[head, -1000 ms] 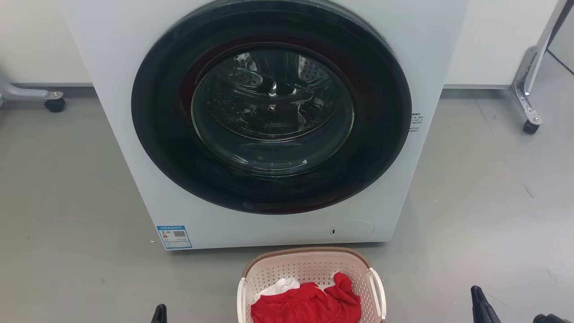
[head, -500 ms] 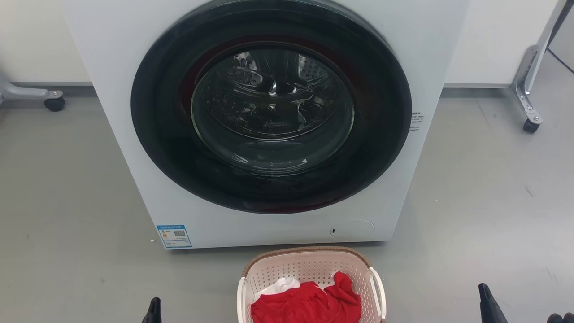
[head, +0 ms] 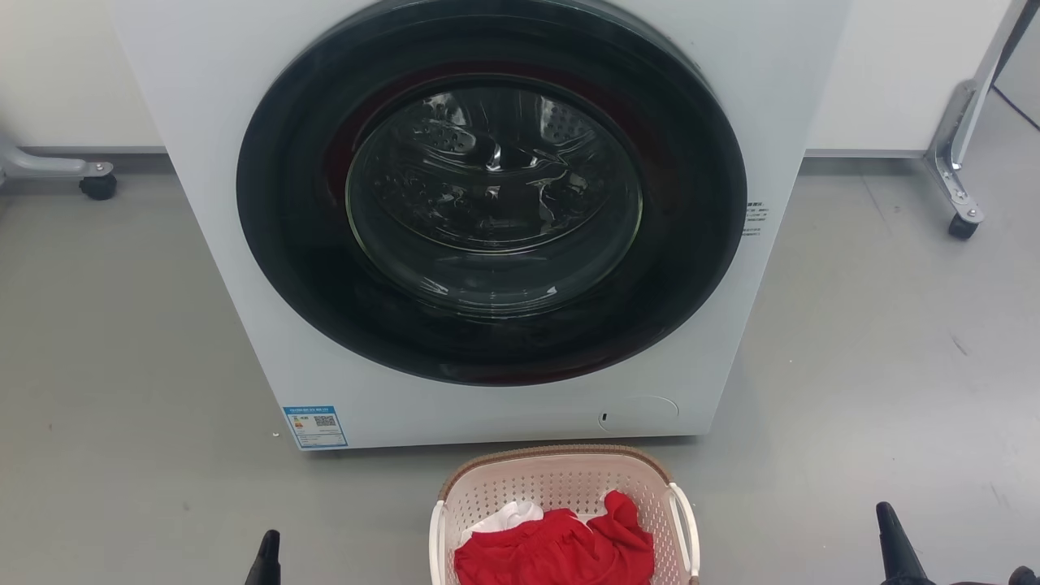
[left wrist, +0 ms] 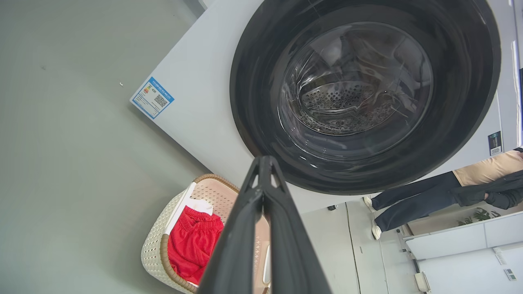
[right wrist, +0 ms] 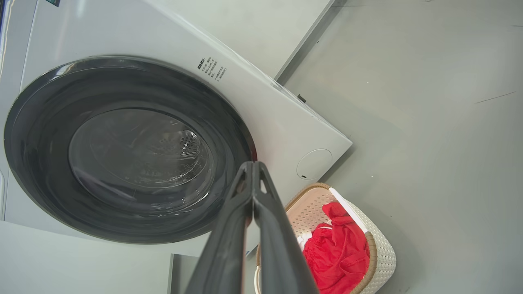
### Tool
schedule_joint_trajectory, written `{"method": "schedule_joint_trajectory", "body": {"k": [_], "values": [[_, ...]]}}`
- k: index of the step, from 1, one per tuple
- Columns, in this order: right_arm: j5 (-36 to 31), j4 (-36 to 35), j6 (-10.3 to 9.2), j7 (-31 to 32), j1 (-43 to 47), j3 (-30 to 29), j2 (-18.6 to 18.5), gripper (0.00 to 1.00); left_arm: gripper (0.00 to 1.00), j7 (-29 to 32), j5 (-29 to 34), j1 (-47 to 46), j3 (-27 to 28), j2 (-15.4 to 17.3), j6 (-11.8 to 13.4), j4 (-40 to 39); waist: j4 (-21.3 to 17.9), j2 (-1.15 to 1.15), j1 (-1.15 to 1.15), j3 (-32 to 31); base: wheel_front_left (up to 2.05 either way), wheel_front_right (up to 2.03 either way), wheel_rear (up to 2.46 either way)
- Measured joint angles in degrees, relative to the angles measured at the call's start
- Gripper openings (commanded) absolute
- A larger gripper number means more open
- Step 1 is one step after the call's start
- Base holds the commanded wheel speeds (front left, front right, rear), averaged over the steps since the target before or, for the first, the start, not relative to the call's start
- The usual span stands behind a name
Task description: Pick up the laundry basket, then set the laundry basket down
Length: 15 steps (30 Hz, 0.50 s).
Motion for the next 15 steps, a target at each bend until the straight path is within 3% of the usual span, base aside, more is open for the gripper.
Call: {"method": "schedule_joint_trajectory", "body": {"k": [15], "values": [[11.8,1.62,2.26,3.24,-1.75,-4.04,1.54,0.0,0.0,3.19,-11.79,-2.13,3.11,-0.59,-2.49,1.19,0.0,0.0,0.0,0.16,0.0,0.0,0.0]]}}
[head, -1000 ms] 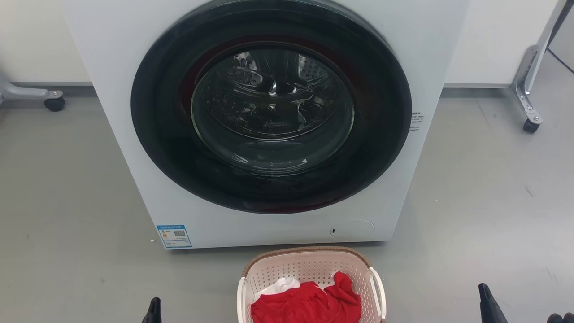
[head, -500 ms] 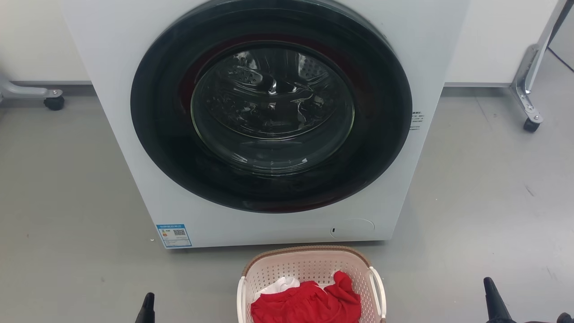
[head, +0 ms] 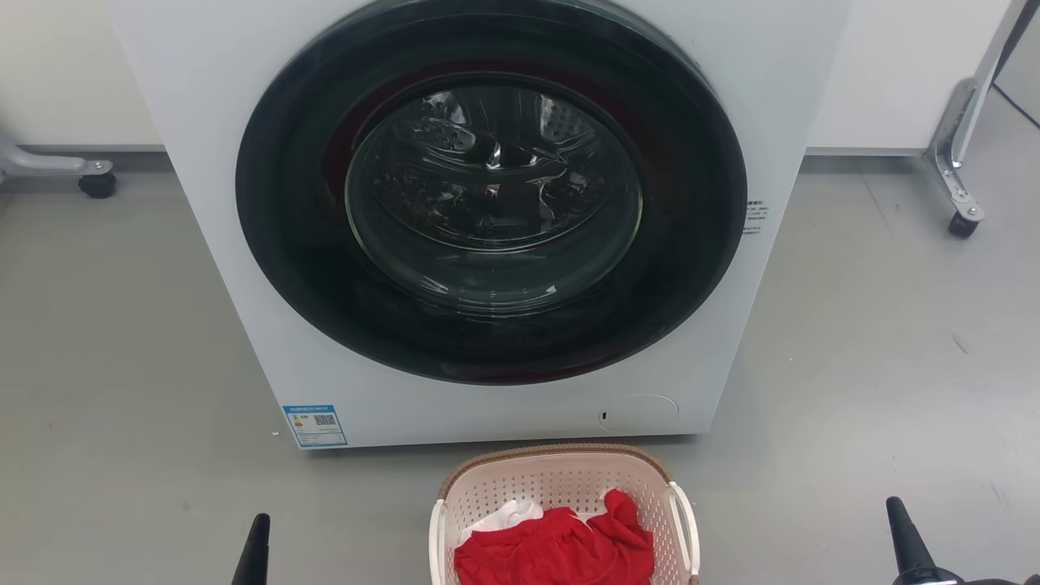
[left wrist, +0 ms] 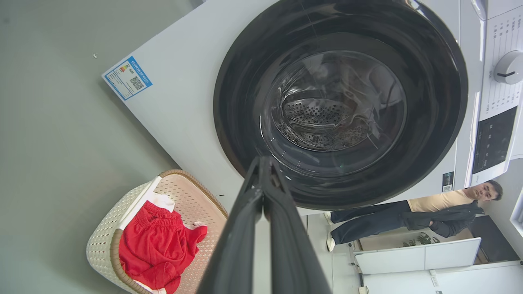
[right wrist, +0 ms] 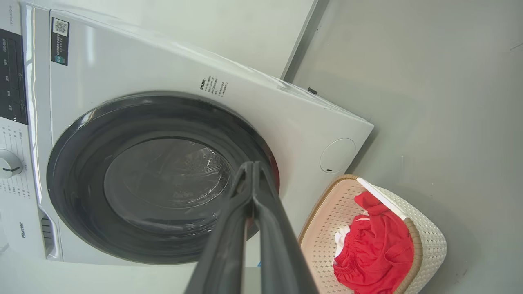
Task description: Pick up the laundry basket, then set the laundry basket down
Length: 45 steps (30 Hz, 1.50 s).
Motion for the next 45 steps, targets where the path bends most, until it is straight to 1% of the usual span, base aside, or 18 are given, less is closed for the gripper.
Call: {"method": "schedule_joint_trajectory", "body": {"k": [2,4,10,14,24,26,45], "values": [[0.63,0.11,0.26,0.24,-0.02,-0.22,0.13,0.0,0.0,0.35,-1.08,-0.08,0.23,-0.01,-0.02,0.13,0.0,0.0,0.0,0.01,0.0,0.0,0.0],[2.31,0.29,0.33,0.67,-0.21,-0.68,0.36,0.0,0.0,0.64,-2.5,-0.32,0.63,-0.04,-0.47,0.32,0.0,0.0,0.0,0.03,0.0,0.0,0.0],[6.75,0.69,1.29,1.79,-1.2,-2.2,0.88,0.0,0.0,1.86,-6.79,-1.31,1.72,-0.29,-1.05,0.81,0.0,0.0,0.0,0.09,0.0,0.0,0.0],[9.73,1.19,1.8,2.53,-1.37,-3.21,1.4,0.0,0.0,2.66,-9.92,-1.68,2.6,-0.33,-2.01,1.19,0.0,0.0,0.0,0.13,0.0,0.0,0.0],[17.16,2.16,3.37,4.47,-2.5,-5.7,2.36,0.0,0.0,4.59,-17.33,-3.15,4.59,-0.77,-3.26,1.88,0.0,0.0,0.0,0.23,0.0,0.0,0.0],[17.66,2.24,3.49,4.75,-2.74,-5.89,2.45,0.0,0.0,4.82,-18.27,-3.46,4.71,-0.81,-3.48,1.88,0.0,0.0,0.0,0.24,0.0,0.0,0.0],[17.66,2.25,3.56,4.75,-3.15,-5.91,2.48,0.0,0.0,4.82,-18.48,-3.48,4.74,-0.89,-3.48,1.97,0.0,0.0,0.0,0.24,0.0,0.0,0.0]]}}
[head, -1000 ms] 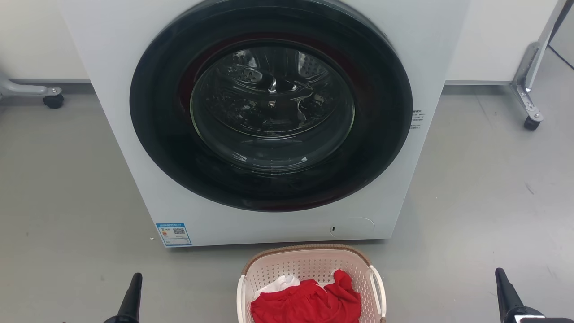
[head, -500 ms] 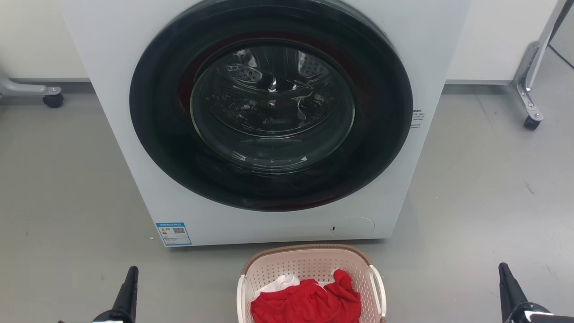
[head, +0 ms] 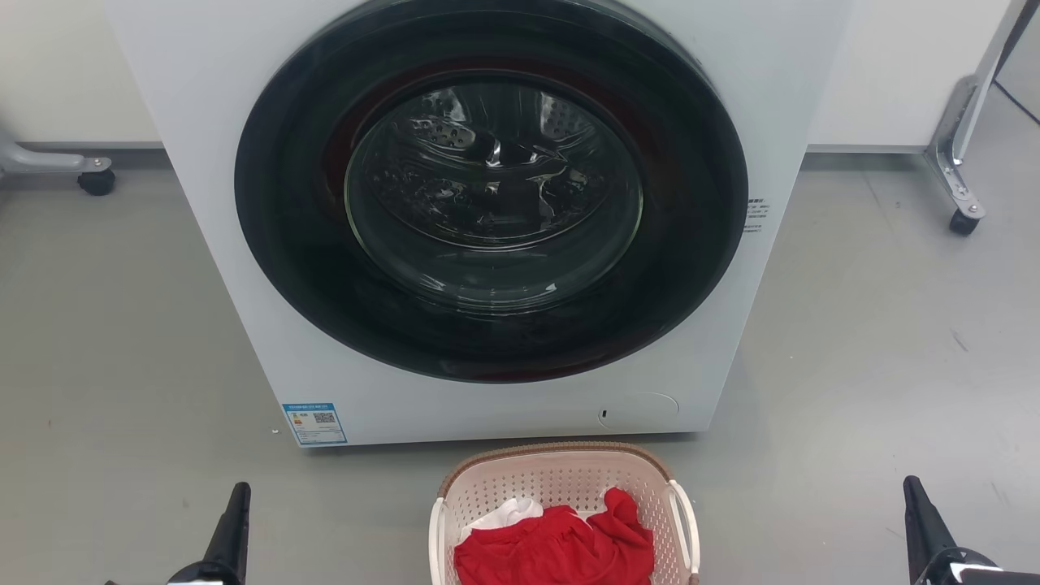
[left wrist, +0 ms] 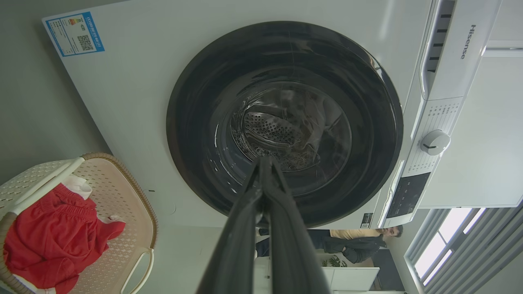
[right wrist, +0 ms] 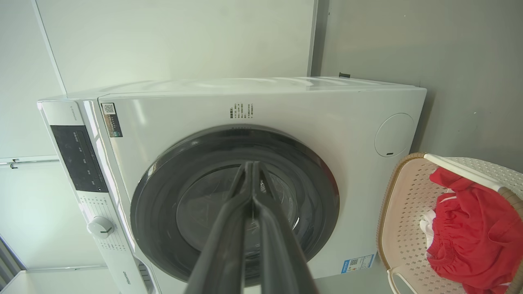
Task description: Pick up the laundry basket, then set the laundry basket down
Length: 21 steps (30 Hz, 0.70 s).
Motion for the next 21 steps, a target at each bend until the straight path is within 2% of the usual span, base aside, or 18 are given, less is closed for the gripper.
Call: {"method": "schedule_joint_trajectory", "body": {"k": [21], "values": [[0.01,0.01,0.0,-0.01,0.0,0.0,0.0,0.0,0.0,0.0,-0.04,0.0,-0.01,0.0,0.0,0.01,0.0,0.0,0.0,0.0,0.0,0.0,0.0]]}}
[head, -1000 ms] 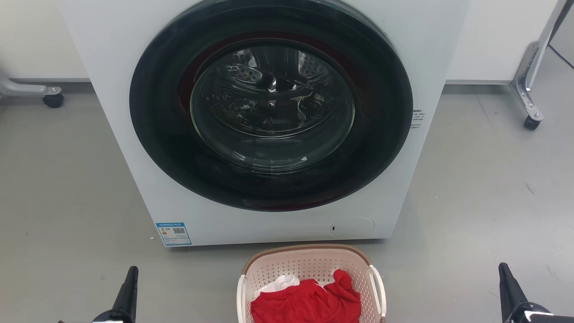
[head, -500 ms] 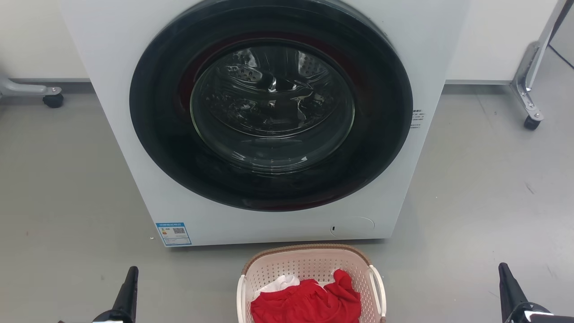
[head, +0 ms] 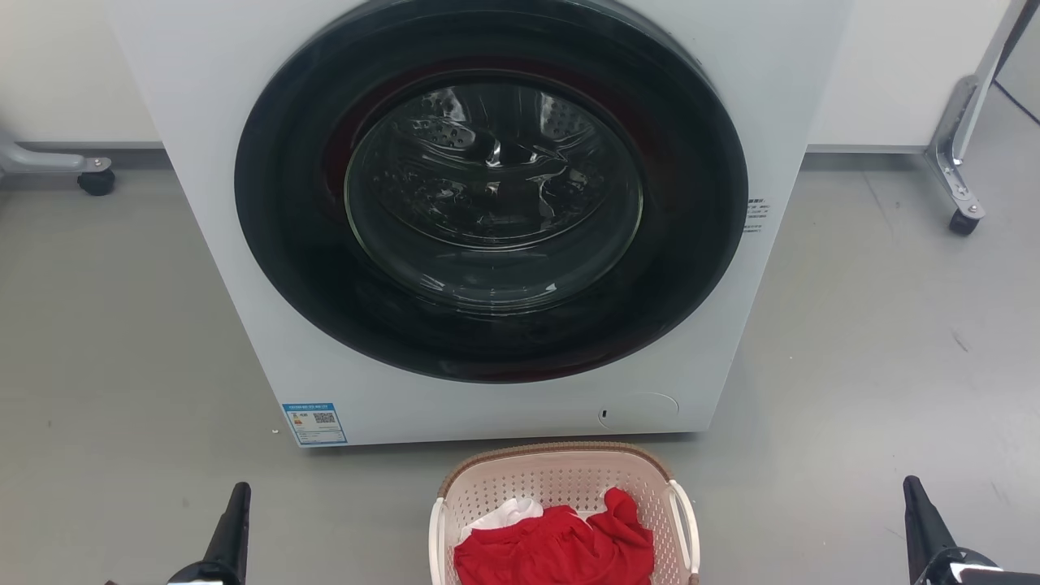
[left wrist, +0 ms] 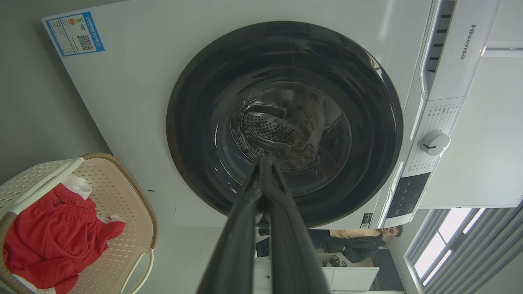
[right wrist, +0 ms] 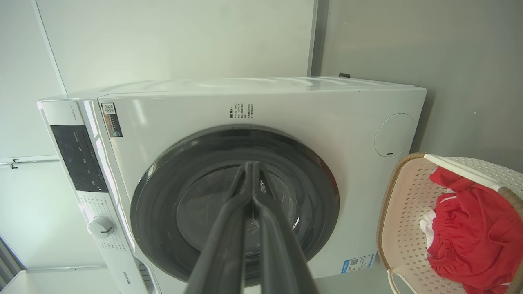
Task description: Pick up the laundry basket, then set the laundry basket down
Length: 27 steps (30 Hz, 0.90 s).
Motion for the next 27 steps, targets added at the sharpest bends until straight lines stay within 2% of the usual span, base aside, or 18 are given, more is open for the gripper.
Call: {"method": "schedule_joint_trajectory", "body": {"k": [27], "values": [[0.0,0.0,0.0,0.0,0.0,0.01,0.01,0.0,0.0,0.0,-0.01,0.0,0.0,-0.01,0.0,0.01,0.0,0.0,0.0,0.0,0.0,0.0,0.0]]}}
